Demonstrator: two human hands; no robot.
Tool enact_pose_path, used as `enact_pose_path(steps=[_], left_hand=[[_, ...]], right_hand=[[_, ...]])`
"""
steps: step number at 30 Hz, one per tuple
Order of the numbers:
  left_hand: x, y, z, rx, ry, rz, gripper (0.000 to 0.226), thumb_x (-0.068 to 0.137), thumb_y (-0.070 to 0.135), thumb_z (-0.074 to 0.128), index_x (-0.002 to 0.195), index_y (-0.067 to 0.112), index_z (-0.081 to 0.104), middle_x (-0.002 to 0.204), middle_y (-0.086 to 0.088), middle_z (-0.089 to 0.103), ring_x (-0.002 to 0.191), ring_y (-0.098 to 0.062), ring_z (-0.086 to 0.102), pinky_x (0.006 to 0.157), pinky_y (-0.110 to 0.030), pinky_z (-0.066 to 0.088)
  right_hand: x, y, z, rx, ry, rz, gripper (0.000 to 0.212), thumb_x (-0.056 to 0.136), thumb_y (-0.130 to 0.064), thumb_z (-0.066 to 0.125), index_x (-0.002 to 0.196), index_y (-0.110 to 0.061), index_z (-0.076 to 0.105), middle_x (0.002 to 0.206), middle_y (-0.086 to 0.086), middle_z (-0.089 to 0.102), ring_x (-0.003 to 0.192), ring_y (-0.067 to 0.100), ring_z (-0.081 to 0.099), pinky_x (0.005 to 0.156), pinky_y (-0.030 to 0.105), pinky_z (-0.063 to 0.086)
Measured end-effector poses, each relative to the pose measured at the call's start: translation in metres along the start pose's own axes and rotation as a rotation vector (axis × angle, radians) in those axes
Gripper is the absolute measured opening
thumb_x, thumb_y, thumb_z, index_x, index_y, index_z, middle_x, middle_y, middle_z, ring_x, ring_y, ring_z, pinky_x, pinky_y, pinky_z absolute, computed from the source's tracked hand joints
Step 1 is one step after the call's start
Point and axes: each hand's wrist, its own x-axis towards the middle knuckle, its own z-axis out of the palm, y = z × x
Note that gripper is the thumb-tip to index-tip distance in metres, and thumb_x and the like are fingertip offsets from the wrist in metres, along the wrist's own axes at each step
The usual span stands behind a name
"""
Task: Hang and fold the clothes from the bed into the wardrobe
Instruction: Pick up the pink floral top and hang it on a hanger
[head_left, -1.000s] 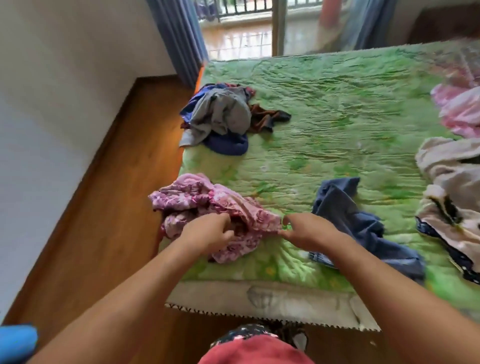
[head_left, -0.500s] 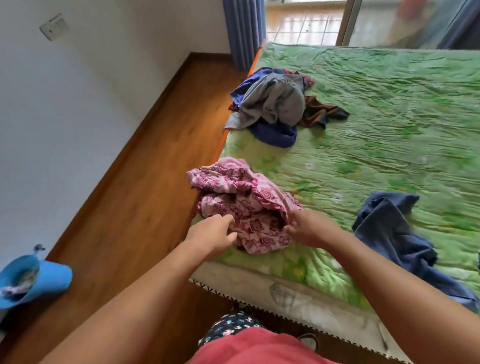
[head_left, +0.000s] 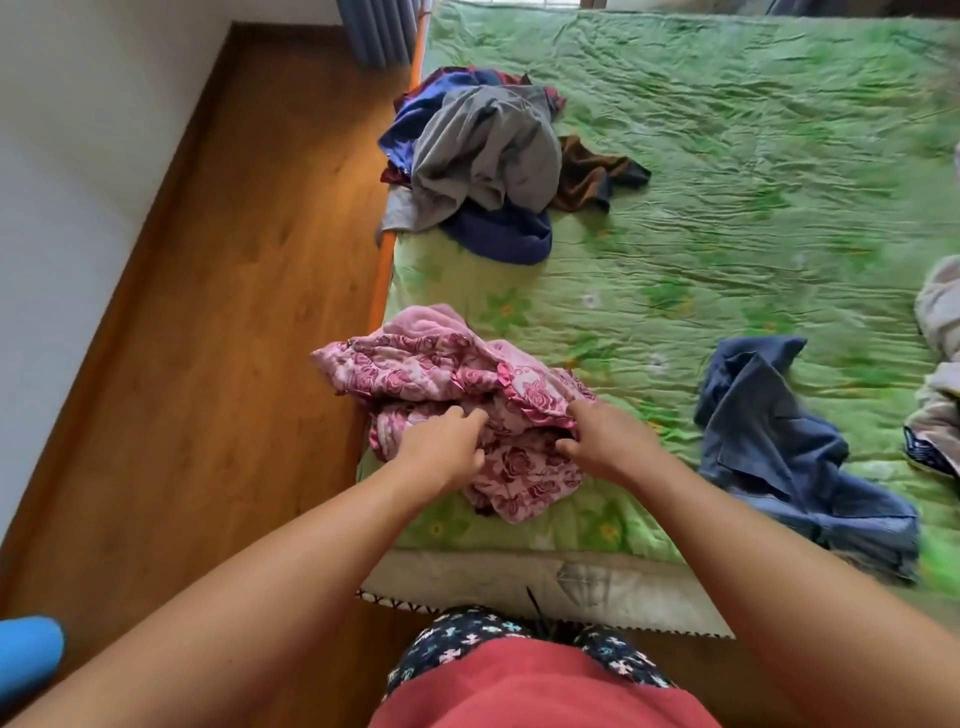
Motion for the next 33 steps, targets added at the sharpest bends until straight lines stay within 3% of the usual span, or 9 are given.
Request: enact_pose_path(steps=[5,13,17,20,22,25,28,31,33], left_hand=[[0.035,-0.010,0.006,-0.010,0.000,0.003,0.046,0.095,0.035,0.051,0.139,0.025,0.040,0.124,-0.008,0.052,0.106,-0.035,0.061,0.071,-0.043,0.044],[0.084,-0.020,0.032,-0.048,-0.091,-0.078,0.055,0.095,0.034,0.053,0.146,0.025,0.035,0.131,-0.010,0.048,0.115,-0.035,0.055,0.081,-0.049,0.051],[0.102,-0.018,0.045,-0.134,-0.143,-0.105,0.062,0.095,0.036,0.054,0.151,0.027,0.030,0.136,-0.011,0.044,0.119,-0.035,0.052,0.088,-0.051,0.052],[0.112,-0.016,0.051,-0.243,-0.162,-0.108,0.059,0.095,0.038,0.054,0.150,0.026,0.035,0.136,-0.008,0.044,0.119,-0.031,0.054,0.092,-0.049,0.052],[0.115,-0.013,0.049,-0.458,-0.109,-0.123,0.047,0.096,0.036,0.055,0.140,0.021,0.051,0.131,-0.006,0.053,0.115,-0.026,0.059,0.096,-0.042,0.051],[0.114,-0.002,0.036,-0.909,0.020,-0.300,0.022,0.099,0.037,0.052,0.113,0.028,0.066,0.112,0.003,0.067,0.092,-0.010,0.065,0.074,-0.023,0.054],[0.113,0.009,0.017,-1.397,-0.044,-0.554,0.034,0.099,0.051,0.049,0.103,0.025,0.070,0.106,-0.001,0.076,0.092,-0.016,0.070,0.073,-0.030,0.059],[0.106,0.012,0.002,-1.670,-0.163,-0.676,0.057,0.095,0.065,0.049,0.104,0.012,0.070,0.087,-0.008,0.078,0.079,-0.025,0.074,0.073,-0.042,0.062],[0.099,0.009,-0.001,-1.644,-0.176,-0.706,0.034,0.098,0.040,0.058,0.100,0.007,0.066,0.080,-0.013,0.073,0.070,-0.027,0.071,0.071,-0.045,0.061]], right_hand=[[0.036,0.002,0.006,-0.001,-0.076,0.074,0.090,0.089,-0.051,0.064,0.159,-0.043,0.008,0.140,0.014,0.052,0.123,0.036,0.056,0.095,0.051,0.053],[0.101,0.005,0.042,0.012,-0.155,0.027,0.112,0.076,-0.050,0.081,0.158,-0.024,0.008,0.157,0.011,0.025,0.145,0.035,0.028,0.104,0.056,0.045],[0.127,0.015,0.059,-0.013,-0.021,-0.045,0.060,0.087,-0.021,0.062,0.143,-0.018,0.041,0.140,0.010,0.051,0.134,0.031,0.045,0.106,0.050,0.039],[0.140,0.021,0.056,0.254,0.006,0.006,0.034,0.086,-0.010,0.049,0.119,-0.013,0.056,0.121,0.017,0.065,0.119,0.037,0.056,0.096,0.044,0.044],[0.143,0.025,0.047,0.498,0.004,0.052,0.021,0.086,-0.017,0.046,0.102,-0.014,0.060,0.107,0.017,0.067,0.099,0.035,0.059,0.077,0.038,0.044],[0.138,0.028,0.027,0.698,0.047,0.007,0.022,0.072,-0.032,0.045,0.068,-0.011,0.050,0.067,0.002,0.057,0.064,0.023,0.051,0.055,0.033,0.033],[0.122,0.017,0.013,0.783,-0.142,-0.005,0.031,0.065,-0.041,0.048,0.070,-0.013,0.058,0.071,0.000,0.064,0.070,0.022,0.058,0.065,0.034,0.047],[0.100,-0.003,0.011,0.723,-0.270,-0.219,0.046,0.063,-0.052,0.050,0.088,-0.018,0.068,0.084,-0.004,0.074,0.082,0.018,0.068,0.075,0.032,0.054],[0.084,-0.021,0.012,0.572,-0.279,-0.401,0.043,0.065,-0.062,0.050,0.086,-0.025,0.060,0.081,-0.004,0.068,0.077,0.015,0.063,0.067,0.030,0.049]])
